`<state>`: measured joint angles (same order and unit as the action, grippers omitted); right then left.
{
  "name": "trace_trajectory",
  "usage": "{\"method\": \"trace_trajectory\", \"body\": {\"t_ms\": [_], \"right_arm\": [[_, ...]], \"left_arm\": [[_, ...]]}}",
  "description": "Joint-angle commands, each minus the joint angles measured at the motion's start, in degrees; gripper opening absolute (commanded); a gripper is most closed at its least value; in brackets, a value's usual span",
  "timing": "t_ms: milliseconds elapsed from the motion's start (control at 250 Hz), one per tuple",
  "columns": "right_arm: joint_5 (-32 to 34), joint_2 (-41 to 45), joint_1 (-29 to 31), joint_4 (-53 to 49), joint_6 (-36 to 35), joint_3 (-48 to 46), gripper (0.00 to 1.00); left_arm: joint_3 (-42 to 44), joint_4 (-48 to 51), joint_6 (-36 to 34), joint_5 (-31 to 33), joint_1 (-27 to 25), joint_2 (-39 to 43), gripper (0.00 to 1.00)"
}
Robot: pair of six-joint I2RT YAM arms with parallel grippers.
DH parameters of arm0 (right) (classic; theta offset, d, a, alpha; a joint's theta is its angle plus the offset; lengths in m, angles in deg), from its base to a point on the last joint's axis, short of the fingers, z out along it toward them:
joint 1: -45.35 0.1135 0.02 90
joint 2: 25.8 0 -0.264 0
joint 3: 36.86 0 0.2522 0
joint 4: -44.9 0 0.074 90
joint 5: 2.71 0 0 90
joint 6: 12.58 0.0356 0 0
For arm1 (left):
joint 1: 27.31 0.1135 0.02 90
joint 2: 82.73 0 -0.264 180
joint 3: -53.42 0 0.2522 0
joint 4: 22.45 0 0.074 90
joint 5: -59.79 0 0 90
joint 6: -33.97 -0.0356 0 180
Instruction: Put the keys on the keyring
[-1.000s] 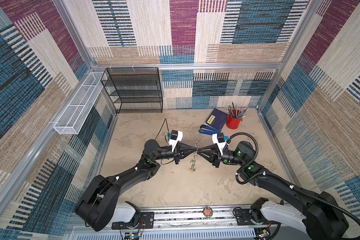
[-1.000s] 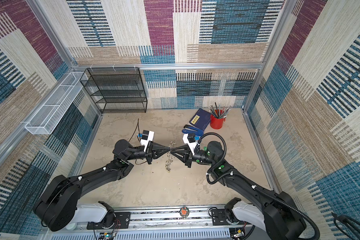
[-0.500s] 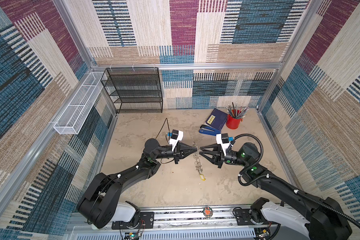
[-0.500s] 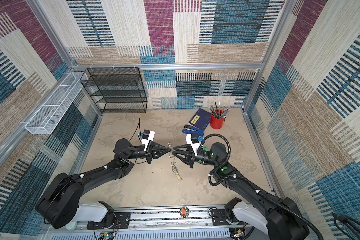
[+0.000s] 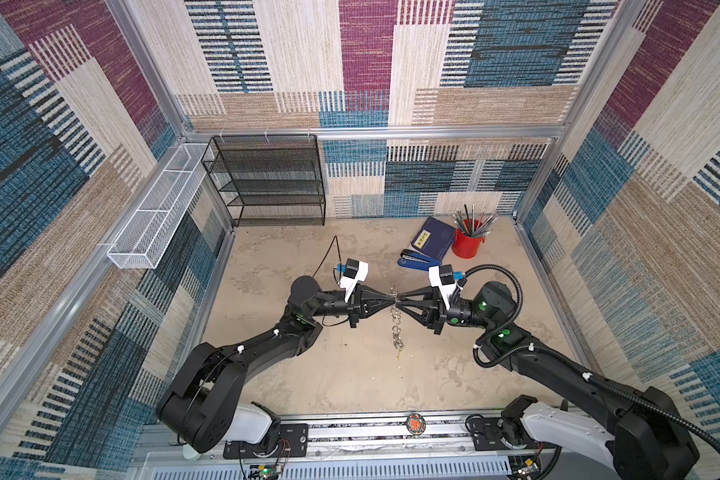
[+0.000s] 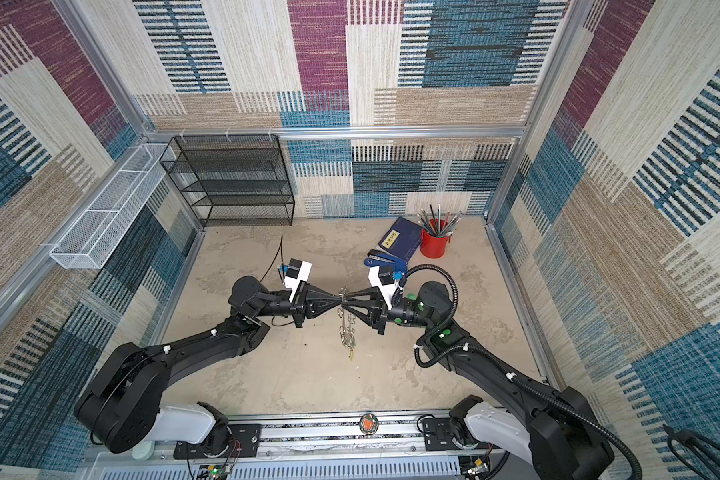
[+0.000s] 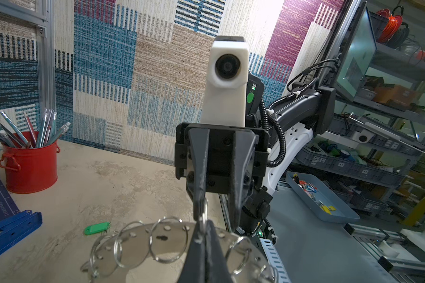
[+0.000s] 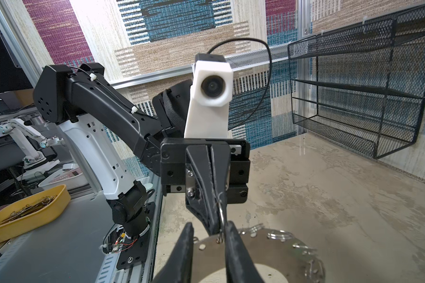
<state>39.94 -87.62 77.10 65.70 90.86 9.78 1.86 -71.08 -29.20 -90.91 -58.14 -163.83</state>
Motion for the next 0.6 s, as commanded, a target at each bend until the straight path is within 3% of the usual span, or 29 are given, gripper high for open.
{"method": "trace_trajectory", "body": {"t_ms": [0,180,412,596], "right_arm": [[-0.2,-0.3,0.1,1.6,0.3,0.3,0.23],[-1.5,-1.5,0.0,1.8,0.3,0.7,0.16],[-2.3,-1.7,0.1,1.9,0.5,0.6,0.0],[-3.2,-1.6,0.1,1.8,0.7,0.6,0.0]], "left_arm": [[-0.8,-3.3,0.8,-1.5,0.1,-0.2,0.0],[-0.9,-3.5,1.0,-1.9,0.1,-0.5,0.0],[-1.2,-3.4,1.2,-2.2,0.1,-0.9,0.0],[-1.5,-2.8,1.0,-2.4,0.1,-1.0,0.0]]}}
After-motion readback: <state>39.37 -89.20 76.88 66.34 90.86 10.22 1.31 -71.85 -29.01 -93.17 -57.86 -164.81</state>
